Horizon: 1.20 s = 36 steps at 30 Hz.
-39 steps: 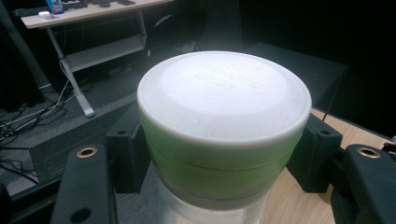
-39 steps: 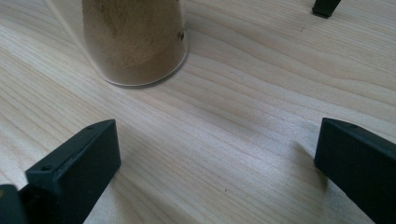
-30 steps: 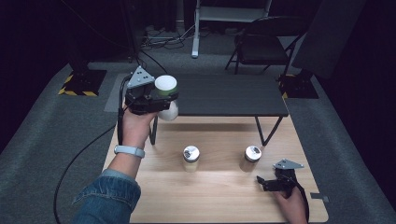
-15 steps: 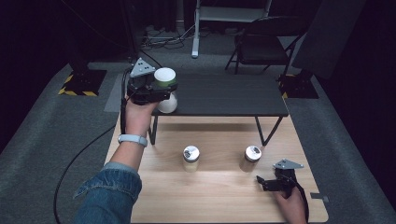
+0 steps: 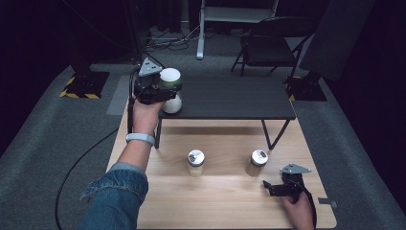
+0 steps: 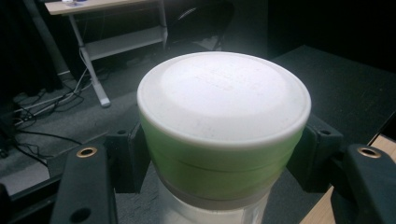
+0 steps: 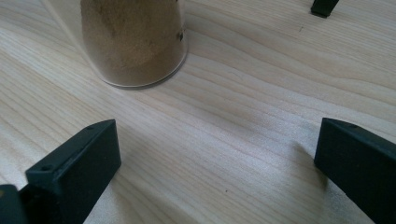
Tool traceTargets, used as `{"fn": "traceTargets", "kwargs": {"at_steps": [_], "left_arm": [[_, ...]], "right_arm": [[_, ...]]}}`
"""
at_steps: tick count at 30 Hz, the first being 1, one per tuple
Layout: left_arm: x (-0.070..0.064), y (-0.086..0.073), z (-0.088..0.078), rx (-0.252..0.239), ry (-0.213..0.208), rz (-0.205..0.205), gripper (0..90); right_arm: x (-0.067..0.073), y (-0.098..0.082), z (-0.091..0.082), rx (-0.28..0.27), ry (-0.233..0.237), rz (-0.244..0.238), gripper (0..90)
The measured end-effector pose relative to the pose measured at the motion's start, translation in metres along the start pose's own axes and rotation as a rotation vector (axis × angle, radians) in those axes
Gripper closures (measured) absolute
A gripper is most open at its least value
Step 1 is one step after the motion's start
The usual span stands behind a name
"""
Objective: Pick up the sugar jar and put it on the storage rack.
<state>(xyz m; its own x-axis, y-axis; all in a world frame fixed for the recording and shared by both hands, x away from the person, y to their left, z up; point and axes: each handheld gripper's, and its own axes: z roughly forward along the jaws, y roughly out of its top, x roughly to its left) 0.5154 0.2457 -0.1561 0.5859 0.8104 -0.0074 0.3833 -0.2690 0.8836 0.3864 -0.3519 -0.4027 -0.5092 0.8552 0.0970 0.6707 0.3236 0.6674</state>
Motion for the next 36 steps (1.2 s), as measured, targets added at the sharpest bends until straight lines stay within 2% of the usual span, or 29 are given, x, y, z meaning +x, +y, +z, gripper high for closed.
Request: {"fn": "traceTargets", "kwargs": {"at_steps": [2, 6, 9, 13, 24, 36], "left_arm": [[0.001, 0.0, -0.001, 0.001, -0.005, -0.007, 32.8], [-0.001, 0.0, -0.004, 0.004, 0.011, -0.008, 21.6], [-0.002, -0.002, -0.009, -0.004, 0.017, -0.014, 17.3], [-0.003, -0.005, -0.018, -0.01, 0.019, 0.001, 13.3], [-0.012, -0.01, -0.06, -0.009, 0.027, 0.024, 14.9], [-0.017, -0.034, -0.083, 0.02, 0.004, 0.053, 15.8]], "right_arm": [[0.0, 0.0, 0.0, -0.001, -0.001, 0.0, 0.2], [0.0, 0.0, 0.0, 0.0, -0.001, 0.0, 0.2], [0.0, 0.0, 0.0, -0.001, -0.001, 0.0, 0.2], [0.0, 0.0, 0.0, 0.0, -0.001, 0.0, 0.2], [0.0, 0.0, 0.0, -0.001, 0.0, -0.001, 0.2], [-0.001, 0.0, 0.001, -0.001, 0.002, -0.003, 0.2]]}}
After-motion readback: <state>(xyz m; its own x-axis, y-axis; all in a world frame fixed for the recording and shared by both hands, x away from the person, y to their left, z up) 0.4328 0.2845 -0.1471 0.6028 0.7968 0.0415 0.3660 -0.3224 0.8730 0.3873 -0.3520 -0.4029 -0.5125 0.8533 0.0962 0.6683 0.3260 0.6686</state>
